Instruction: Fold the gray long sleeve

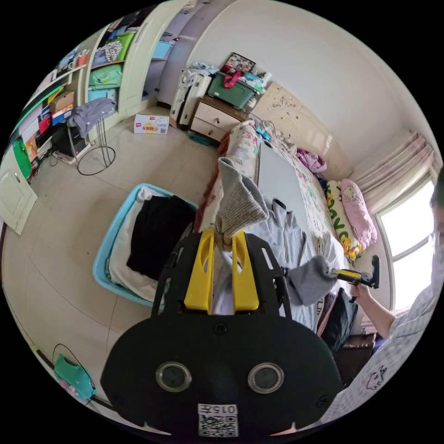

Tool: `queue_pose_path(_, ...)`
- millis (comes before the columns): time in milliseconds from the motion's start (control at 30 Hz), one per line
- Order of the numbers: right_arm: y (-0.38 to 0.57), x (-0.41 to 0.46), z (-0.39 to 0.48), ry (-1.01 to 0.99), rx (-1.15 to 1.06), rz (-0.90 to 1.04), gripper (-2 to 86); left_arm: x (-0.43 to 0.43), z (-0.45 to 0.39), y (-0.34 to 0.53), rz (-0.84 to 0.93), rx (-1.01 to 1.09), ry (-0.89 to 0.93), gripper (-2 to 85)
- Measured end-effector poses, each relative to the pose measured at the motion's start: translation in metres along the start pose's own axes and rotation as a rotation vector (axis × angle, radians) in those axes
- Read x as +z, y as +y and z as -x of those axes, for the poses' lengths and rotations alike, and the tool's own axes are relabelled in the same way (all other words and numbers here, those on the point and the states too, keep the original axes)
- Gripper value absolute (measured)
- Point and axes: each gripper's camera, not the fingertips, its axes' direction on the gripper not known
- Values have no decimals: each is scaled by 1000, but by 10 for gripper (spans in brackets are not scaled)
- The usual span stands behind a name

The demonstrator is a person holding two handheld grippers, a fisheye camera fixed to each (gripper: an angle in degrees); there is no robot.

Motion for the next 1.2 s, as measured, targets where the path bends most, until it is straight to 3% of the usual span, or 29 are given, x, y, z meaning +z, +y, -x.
queue_pose_path(100,11,-61,-116,331,396,-144,25,4,29,-37,-15,-10,-149,60)
queue_pose_path(233,36,-71,-196,592,685,-62,26,36,58,-59,83,-70,-338,61)
queue_pose_path(300,48,-58,-225,571,802,-11,28,55,68,-60,111,-183,-395,61)
queue_pose_path(467,52,-24,-252,576,843,104,37,81,61,-65,176,-260,-515,62)
queue_pose_path(600,74,-21,-284,502,1019,148,49,75,61,-74,159,-325,-654,70)
queue_pose_path(800,110,-65,-301,420,1127,-16,49,45,71,-93,139,-384,-846,68)
queue_pose_path(867,100,-69,-286,418,1011,-41,44,37,73,-95,95,-395,-778,69)
queue_pose_path(967,54,-53,-235,320,711,-47,40,43,63,-103,-65,-334,-364,71)
queue_pose_path(1067,-9,-16,-162,96,395,-94,50,95,25,-124,0,-231,-58,55)
queue_pose_path(1200,-98,60,-72,-192,120,-94,61,201,-74,-159,205,129,111,59)
